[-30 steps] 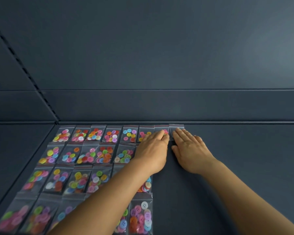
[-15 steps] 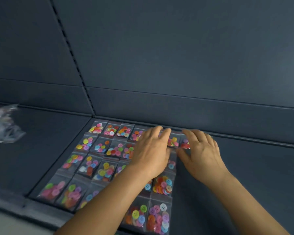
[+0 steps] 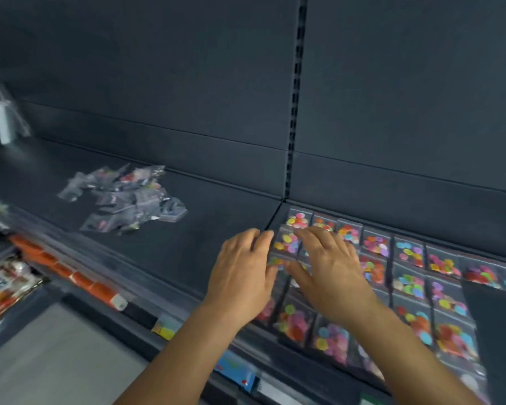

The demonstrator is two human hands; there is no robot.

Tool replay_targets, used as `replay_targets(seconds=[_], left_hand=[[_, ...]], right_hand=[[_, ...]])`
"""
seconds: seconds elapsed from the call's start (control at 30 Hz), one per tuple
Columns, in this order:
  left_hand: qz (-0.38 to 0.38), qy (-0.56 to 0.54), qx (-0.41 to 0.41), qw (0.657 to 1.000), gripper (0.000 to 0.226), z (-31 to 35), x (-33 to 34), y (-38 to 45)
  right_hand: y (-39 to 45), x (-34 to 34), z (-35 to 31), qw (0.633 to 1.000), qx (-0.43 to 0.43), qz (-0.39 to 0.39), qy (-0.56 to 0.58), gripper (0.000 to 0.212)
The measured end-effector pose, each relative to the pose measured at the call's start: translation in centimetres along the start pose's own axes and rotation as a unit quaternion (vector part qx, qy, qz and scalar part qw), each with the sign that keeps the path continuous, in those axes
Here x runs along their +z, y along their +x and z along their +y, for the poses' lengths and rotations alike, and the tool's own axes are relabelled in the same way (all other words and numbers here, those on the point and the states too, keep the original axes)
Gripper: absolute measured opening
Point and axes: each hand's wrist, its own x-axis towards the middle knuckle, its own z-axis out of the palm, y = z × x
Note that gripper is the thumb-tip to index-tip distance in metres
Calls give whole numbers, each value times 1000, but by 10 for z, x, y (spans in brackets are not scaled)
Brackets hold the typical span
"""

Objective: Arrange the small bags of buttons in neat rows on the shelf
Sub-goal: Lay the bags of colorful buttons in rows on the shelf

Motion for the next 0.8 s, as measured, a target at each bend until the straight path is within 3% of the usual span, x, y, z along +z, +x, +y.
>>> replay_targets(seconds=[0.43, 0.8], left_hand=[[-16, -1, -63, 998, 59, -211, -48, -50], [25, -16, -112, 993, 55, -337, -65, -18]], right_hand=[[71, 94, -204, 995, -55, -63, 53, 59], [174, 142, -283, 990, -102, -69, 67, 56]])
